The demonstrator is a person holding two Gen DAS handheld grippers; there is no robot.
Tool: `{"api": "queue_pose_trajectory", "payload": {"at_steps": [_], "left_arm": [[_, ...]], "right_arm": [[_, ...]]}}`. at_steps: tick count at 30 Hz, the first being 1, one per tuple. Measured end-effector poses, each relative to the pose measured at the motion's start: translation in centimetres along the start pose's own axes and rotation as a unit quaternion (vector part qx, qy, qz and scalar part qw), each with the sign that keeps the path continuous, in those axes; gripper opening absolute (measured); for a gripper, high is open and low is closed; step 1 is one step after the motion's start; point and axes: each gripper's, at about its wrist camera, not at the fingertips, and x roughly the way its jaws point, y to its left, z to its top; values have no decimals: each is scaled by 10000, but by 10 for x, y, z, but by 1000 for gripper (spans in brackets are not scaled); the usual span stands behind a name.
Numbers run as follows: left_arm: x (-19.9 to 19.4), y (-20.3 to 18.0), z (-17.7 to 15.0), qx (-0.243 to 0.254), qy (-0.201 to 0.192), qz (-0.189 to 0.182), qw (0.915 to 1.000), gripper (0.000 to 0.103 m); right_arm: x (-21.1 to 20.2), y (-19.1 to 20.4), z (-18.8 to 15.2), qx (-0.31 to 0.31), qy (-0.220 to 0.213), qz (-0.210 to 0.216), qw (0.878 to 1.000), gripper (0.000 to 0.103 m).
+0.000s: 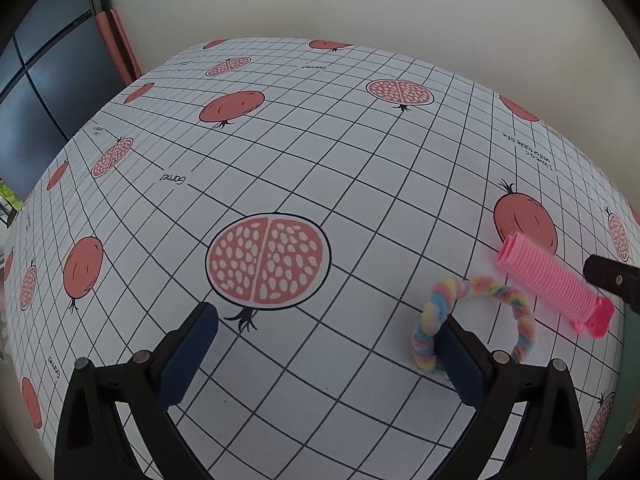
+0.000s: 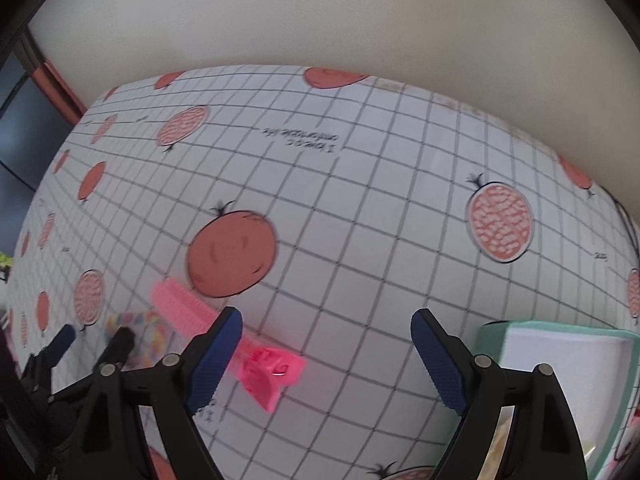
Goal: Organize objects
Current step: 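Close the left tool on the fuzzy ring while the right tool grasps the pink roller clip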
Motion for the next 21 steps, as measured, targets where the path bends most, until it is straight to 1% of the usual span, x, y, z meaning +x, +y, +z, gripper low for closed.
{"api": "queue_pose_trajectory", "payload": {"at_steps": [3,5,9,12,15,18,19,21], "left_arm": [[0,0,0,-1,-21,-82,10000,96],[-1,-1,0,30,-45,-116,9999,89],[-1,-1,1,25,-51,-146,9999,88],[0,1,1,-39,-17,-214,9998,88],[0,1,2,-38,-7,-214,9998,88],[0,2,1,-53,7,-241,9997,88],[-1,2,1,-60,10,-258,9996,88],[0,2,1,-55,4,-258,9997,88]], "right_arm": [[-4,9,-2,-193,-37,256,9995,88],[-3,17,-4,-342,14,384,9987,88],[0,31,-12,-689,99,552,9961,88],[4,40,-17,-889,155,380,9952,88],[9,46,-16,-883,176,381,9952,85],[14,55,-18,-945,197,337,9948,82],[15,56,-18,-955,188,322,9947,79],[17,56,-17,-886,149,243,9957,77]]}}
